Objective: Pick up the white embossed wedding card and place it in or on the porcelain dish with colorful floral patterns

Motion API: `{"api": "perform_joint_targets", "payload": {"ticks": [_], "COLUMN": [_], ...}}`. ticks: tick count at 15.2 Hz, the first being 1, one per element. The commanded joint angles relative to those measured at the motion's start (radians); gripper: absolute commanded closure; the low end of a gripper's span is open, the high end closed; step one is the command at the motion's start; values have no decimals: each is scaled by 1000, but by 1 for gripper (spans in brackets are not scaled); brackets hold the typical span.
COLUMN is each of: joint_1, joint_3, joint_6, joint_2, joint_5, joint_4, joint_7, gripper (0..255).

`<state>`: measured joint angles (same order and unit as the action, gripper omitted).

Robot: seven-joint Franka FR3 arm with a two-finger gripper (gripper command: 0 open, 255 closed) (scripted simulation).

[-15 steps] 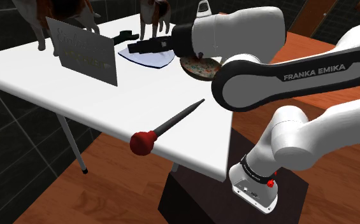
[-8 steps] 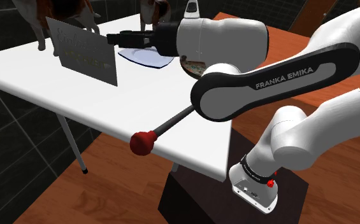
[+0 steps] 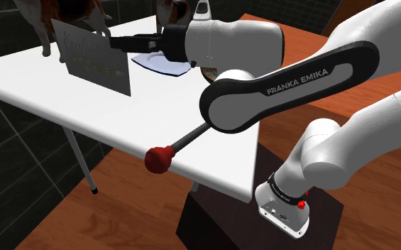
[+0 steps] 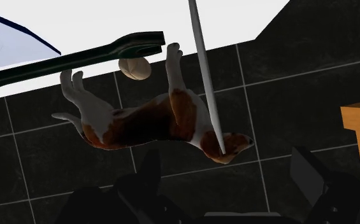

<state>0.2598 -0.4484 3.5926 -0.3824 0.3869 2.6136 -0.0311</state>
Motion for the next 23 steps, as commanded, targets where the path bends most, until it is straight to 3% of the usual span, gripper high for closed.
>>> {"api": "perform_joint_targets", "payload": {"ticks": [1, 3, 4, 13, 23], "joint_1": [0, 0, 0, 0, -35], "joint_3": [0, 0, 0, 0, -4], "joint_6": [0, 0, 0, 0, -164], "joint_2": [1, 1, 1, 1, -86], "joint_5": [0, 0, 0, 0, 20], "joint_4": [-1, -1, -1, -1, -82], "joint_7": [0, 0, 0, 0, 18], "gripper": [0, 0, 255, 255, 255]}}
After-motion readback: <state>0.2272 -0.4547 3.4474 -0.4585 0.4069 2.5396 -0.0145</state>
